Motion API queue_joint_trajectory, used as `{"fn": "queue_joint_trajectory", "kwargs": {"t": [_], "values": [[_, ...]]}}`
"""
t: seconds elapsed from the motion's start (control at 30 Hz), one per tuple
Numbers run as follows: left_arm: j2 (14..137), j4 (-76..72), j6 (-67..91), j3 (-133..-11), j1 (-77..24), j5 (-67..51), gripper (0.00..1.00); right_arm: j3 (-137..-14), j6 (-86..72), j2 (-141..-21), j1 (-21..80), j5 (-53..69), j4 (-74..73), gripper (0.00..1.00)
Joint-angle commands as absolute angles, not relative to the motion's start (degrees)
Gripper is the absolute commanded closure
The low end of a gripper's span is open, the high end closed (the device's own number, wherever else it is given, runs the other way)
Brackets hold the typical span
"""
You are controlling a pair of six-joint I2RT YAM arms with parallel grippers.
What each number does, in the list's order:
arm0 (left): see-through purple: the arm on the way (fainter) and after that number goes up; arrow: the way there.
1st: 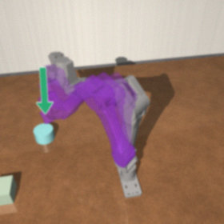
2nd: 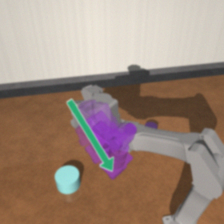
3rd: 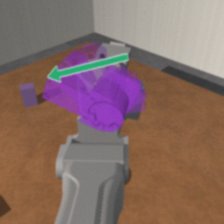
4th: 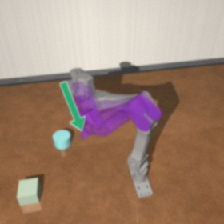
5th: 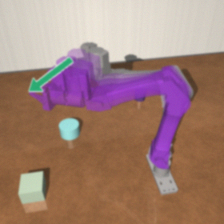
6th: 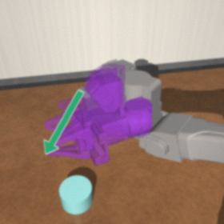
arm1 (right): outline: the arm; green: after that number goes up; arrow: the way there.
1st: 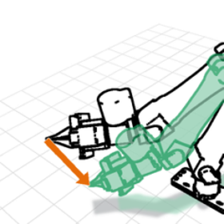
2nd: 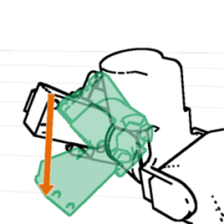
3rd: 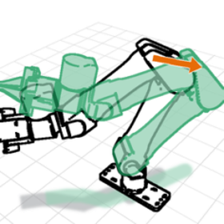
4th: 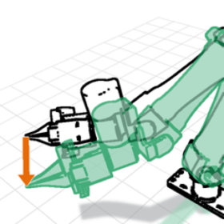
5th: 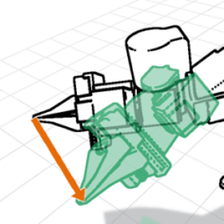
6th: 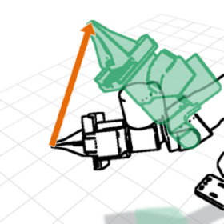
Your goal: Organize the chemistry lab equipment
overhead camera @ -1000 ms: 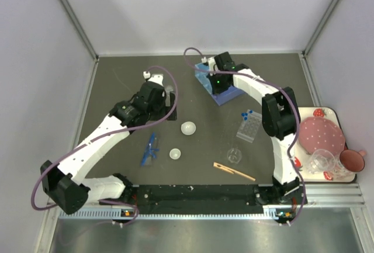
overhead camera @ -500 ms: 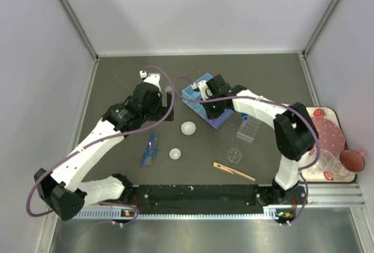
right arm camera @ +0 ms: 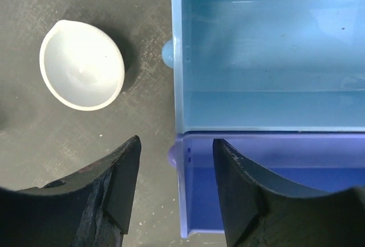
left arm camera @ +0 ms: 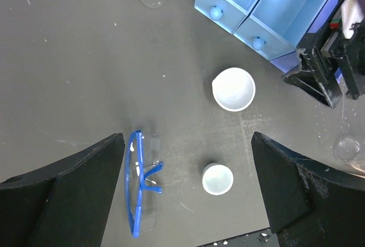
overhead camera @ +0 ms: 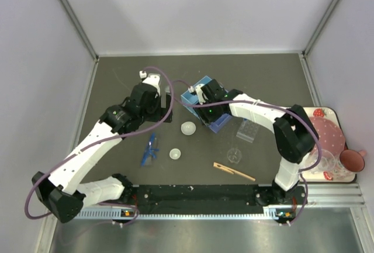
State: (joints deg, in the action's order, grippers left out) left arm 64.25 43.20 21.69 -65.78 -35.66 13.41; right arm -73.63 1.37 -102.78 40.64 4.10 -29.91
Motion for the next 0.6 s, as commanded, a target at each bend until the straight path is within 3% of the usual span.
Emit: {"fn": "queue_joint_trajectory", "kwargs": {"t": [0.0,0.2,0.4,0.57], "values": [[61.3,42.7,20.0,-66.4,-35.5,17.0,0.02,-79.1,0.4,-97.3,41.7,0.5,-30.0,0.44],[61.7,46.1,20.4,-70.5,-35.4,22.8,0.01,-88.2,0.4,-96.3,41.7,-4.9,-34.9,0.41],[65.1,45.5,20.1,-72.6,-34.3,23.1,0.01,-96.5,-4.1,-95.6,41.5,-15.9,-39.9,0.38],[71.6,43.2,20.6,-75.8,-31.6,20.0,0.01,-99.0,-7.0,-92.0,41.0,-17.1,-42.8,0.37]]}}
